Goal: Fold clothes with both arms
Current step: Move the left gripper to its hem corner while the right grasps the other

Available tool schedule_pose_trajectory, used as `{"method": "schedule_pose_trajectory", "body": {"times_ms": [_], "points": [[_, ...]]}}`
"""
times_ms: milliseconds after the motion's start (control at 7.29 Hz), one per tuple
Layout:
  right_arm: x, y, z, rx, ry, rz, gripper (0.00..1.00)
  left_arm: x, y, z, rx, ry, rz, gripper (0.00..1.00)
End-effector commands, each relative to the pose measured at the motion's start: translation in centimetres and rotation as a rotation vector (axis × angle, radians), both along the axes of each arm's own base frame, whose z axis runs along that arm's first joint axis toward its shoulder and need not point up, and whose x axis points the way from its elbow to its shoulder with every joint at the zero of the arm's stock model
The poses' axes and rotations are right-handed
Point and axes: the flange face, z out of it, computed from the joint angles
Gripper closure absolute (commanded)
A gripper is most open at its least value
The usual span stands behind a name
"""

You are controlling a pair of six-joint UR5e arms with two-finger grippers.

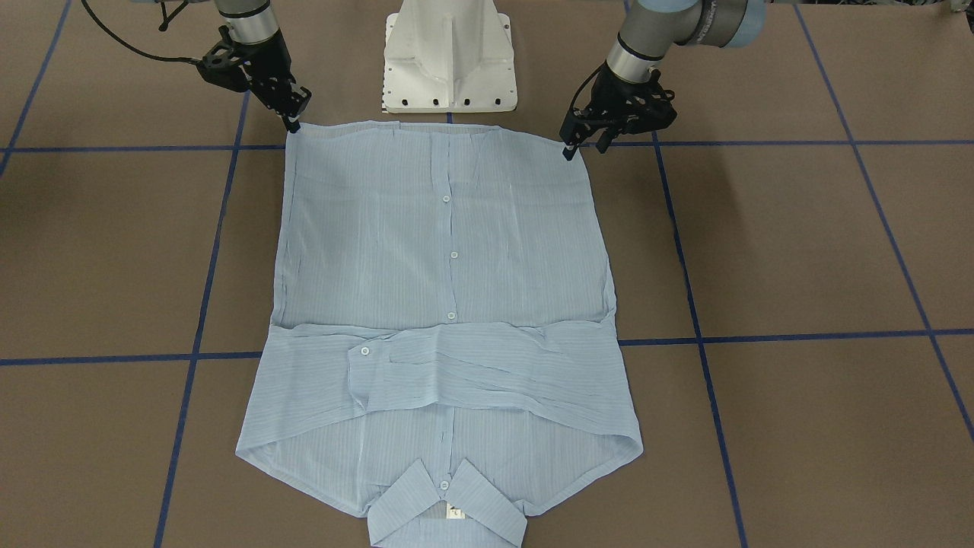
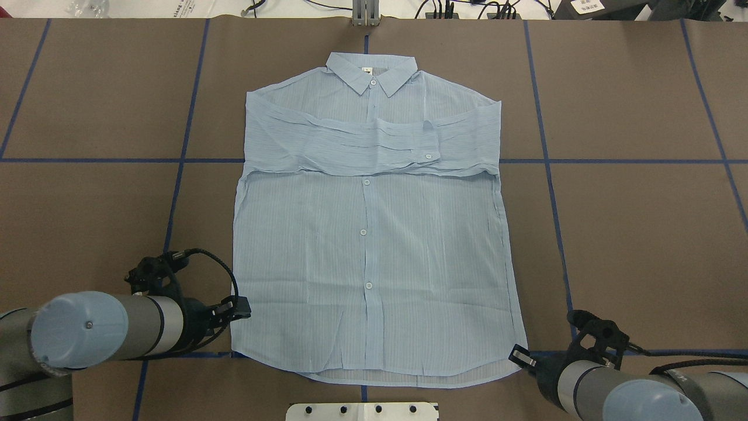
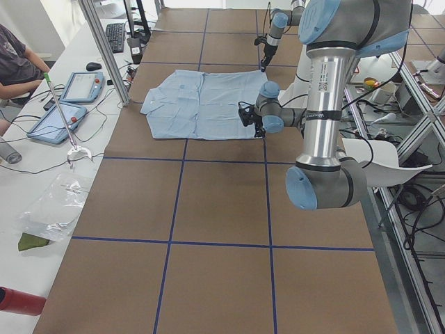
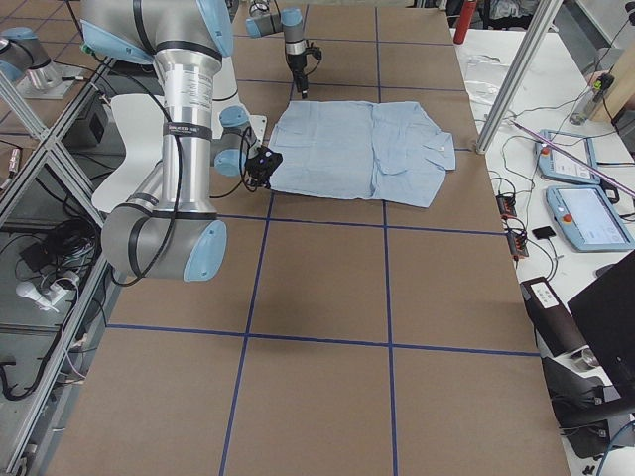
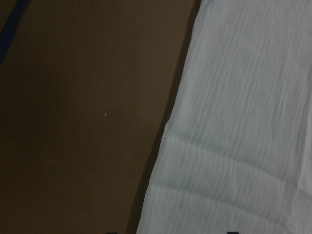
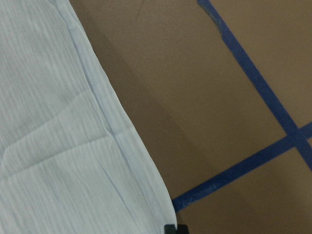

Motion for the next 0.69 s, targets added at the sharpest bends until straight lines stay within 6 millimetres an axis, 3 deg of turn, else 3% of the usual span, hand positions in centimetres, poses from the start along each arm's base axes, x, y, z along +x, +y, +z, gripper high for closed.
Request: {"method": "schedule_pose_trajectory", "body": {"times_ms": [0, 137, 411, 549], "points": [[0.0, -0.1, 0.0, 0.0, 0.0, 0.003, 1.0, 1.4, 2.1, 0.6, -0.037, -0.009, 0.021, 0.31], [0.0, -0.1, -0.1, 0.0, -0.003, 0.003, 1.0, 2.1, 3.1, 0.3, -0.049, -0.005, 0.036, 0.4], [0.1, -0.1, -0.2, 0.0, -0.003, 0.003, 1.0, 2.2, 3.1, 0.4, -0.05, -0.006, 0.035, 0.74], [0.1, -0.3, -0.2, 0.0, -0.003, 0.007, 1.0, 2.2, 3.1, 0.5, -0.049, -0.008, 0.035, 0.84]]}}
